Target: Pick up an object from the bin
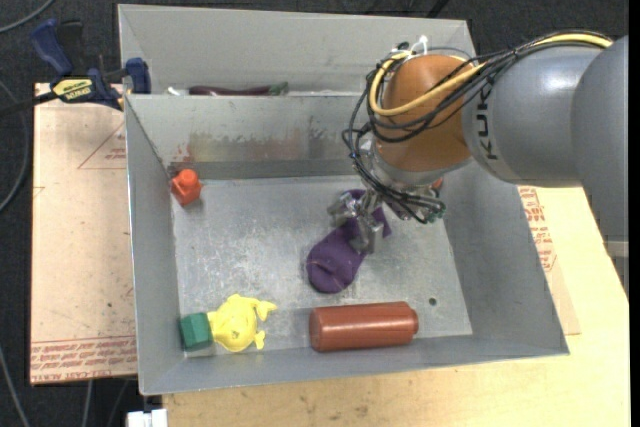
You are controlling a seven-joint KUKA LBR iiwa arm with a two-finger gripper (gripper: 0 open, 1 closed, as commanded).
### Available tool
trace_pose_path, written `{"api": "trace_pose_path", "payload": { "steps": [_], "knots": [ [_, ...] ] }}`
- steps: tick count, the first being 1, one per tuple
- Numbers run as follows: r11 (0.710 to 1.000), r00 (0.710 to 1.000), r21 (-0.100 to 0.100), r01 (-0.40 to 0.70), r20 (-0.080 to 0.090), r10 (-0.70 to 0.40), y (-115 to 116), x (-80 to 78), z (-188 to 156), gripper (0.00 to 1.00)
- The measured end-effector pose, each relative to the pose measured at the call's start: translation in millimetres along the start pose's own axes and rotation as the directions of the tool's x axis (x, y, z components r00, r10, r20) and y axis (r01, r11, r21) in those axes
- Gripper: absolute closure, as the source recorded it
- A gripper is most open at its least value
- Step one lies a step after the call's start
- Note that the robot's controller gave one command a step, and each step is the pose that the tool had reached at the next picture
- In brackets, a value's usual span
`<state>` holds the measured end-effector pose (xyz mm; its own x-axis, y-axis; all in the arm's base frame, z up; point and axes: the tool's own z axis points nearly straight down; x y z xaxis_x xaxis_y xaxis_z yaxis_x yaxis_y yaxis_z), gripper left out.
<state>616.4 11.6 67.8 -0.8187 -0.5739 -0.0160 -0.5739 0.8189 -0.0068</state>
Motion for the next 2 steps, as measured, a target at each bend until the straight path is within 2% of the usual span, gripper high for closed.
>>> {"api": "trace_pose_path", "payload": {
  "steps": [2],
  "knots": [
    [1.000,1.000,-0.003,0.002,-0.004,-0.002,1,1.2,-14,1.00]
  ]
}}
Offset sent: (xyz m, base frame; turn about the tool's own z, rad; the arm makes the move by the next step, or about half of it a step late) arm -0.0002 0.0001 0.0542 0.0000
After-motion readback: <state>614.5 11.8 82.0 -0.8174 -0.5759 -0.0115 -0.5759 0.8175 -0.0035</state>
